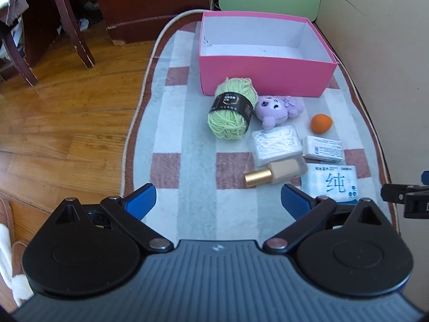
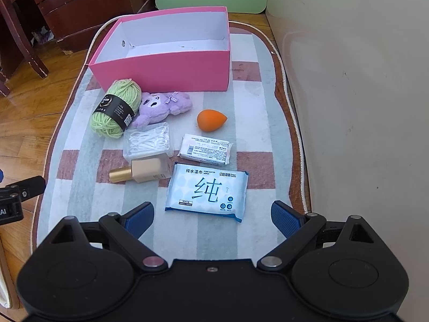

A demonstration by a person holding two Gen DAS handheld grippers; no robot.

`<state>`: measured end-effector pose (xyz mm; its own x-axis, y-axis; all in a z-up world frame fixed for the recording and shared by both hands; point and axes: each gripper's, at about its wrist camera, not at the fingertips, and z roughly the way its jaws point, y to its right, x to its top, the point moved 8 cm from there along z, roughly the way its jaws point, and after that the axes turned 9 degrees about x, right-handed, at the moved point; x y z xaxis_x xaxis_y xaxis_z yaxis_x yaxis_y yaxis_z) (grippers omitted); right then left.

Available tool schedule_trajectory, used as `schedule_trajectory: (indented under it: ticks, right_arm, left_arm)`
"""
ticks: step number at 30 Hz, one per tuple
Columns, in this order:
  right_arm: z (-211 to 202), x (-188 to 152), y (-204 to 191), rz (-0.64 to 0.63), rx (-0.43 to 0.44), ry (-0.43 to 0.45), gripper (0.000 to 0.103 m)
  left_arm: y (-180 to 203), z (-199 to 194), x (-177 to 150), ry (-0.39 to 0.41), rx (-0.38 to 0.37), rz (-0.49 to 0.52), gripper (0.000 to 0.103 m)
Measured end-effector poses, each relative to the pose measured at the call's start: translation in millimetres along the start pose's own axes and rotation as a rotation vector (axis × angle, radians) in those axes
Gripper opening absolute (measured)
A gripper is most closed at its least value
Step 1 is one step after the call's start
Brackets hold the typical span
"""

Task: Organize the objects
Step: 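Move the left tool toward the wet-wipes pack, then close the left gripper on the wet-wipes pack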

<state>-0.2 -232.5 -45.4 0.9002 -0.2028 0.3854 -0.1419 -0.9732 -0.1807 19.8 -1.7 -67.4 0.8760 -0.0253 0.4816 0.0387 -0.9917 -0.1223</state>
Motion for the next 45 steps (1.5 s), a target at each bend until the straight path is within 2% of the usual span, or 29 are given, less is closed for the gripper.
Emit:
schedule_trajectory:
  ticks: [11, 15, 17, 20, 22, 24, 27, 29, 35, 40, 43, 45]
  right_arm:
    - [-6, 0, -3, -0.010, 0.002, 0.010, 0.096]
    - [-12, 2, -3, -0.026, -0.007, 0.028, 0.096]
    - [-19, 6, -3, -0.050, -0.005, 0.068, 0.096]
    - [-34, 16, 3, -0.055, 0.055, 0.187, 0.096]
    - [-42, 20, 10, -0.033, 0.096, 0.283, 0.096]
    - [-42, 22, 15, -0.061, 0.105, 0.333, 0.096]
    - [-28, 22, 22, -0.094, 0.096, 0.318, 0.096]
    - [-14, 20, 32, -0.054, 0.108, 0.296, 0.095]
    - [33, 7, 59, 0.103, 0.199, 0.203, 0.081]
    - [66, -5, 65, 0.132, 0.221, 0.142, 0.068]
    - [84, -13, 67, 0.168, 0.261, 0.099, 0.065]
    - [94, -17, 68, 0.191, 0.271, 0.080, 0.064]
  left_arm:
    - [-1, -3, 1, -0.017, -0.004, 0.020, 0.100]
    - [0, -5, 8, -0.017, -0.025, 0.032, 0.095]
    - [5, -6, 16, -0.007, -0.054, 0.042, 0.092]
    - [18, -6, 32, 0.038, -0.085, 0.062, 0.090]
    - [25, -2, 44, 0.096, -0.097, 0.031, 0.091]
    - [33, 6, 51, 0.116, -0.101, 0.010, 0.091]
    - [53, 21, 55, 0.108, -0.163, 0.007, 0.090]
    - [68, 33, 52, 0.096, -0.190, 0.022, 0.090]
    - [106, 65, 31, 0.057, -0.203, 0.105, 0.089]
    - [123, 93, 8, -0.015, -0.240, 0.096, 0.075]
    - [130, 104, -5, -0.049, -0.293, 0.082, 0.067]
    - [135, 111, -11, -0.059, -0.301, 0.079, 0.064]
